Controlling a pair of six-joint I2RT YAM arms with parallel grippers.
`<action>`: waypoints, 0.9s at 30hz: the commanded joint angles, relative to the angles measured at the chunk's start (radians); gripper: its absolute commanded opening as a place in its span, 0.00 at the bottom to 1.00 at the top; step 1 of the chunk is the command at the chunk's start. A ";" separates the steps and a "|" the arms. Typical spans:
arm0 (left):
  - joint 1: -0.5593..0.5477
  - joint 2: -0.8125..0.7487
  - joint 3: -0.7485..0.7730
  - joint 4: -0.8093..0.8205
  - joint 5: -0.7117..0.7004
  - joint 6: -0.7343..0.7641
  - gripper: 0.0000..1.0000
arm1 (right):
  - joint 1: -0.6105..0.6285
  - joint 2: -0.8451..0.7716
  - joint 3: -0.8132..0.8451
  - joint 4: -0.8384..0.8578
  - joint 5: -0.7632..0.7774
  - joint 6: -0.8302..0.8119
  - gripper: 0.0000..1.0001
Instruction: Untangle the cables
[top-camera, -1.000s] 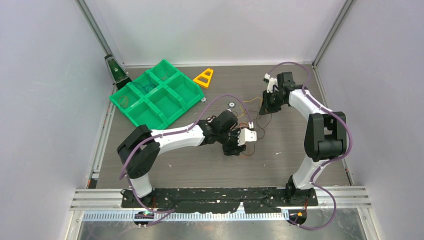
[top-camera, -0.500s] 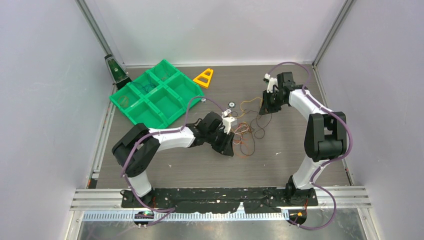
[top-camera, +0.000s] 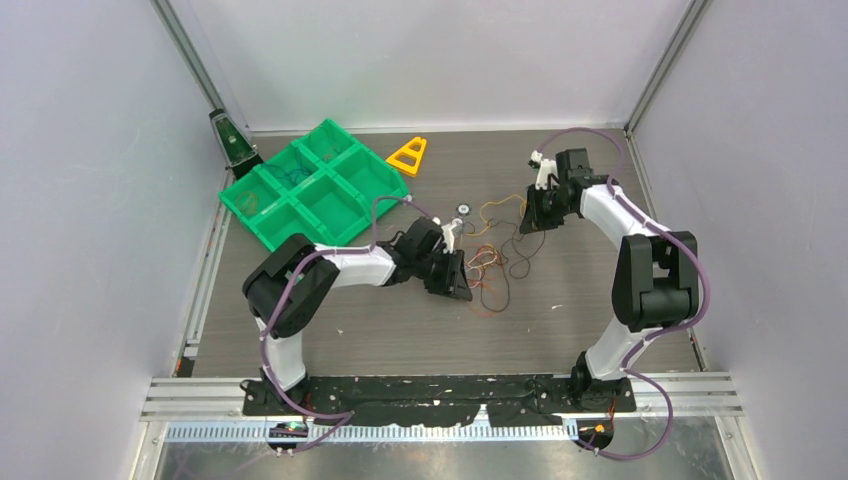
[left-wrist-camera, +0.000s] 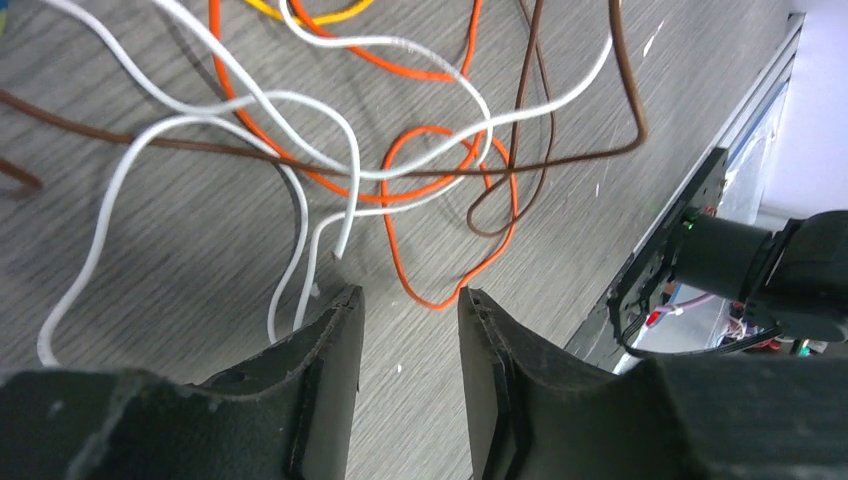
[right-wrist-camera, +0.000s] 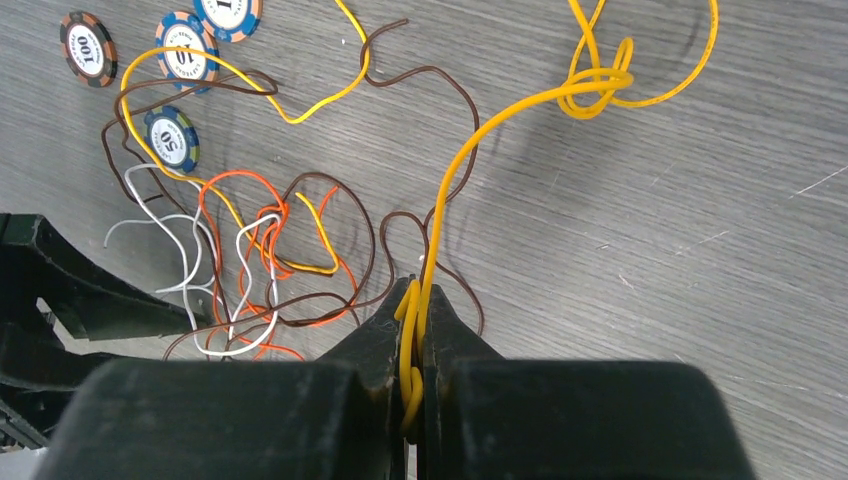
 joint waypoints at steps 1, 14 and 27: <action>0.005 0.062 0.042 0.016 -0.025 -0.029 0.42 | -0.003 -0.062 -0.007 0.033 -0.016 0.005 0.05; -0.017 -0.028 0.099 -0.110 0.046 0.172 0.00 | -0.004 -0.049 0.010 0.008 0.044 -0.053 0.05; 0.273 -0.533 0.913 -0.712 0.277 0.585 0.00 | -0.002 0.057 0.015 -0.019 0.221 -0.331 0.05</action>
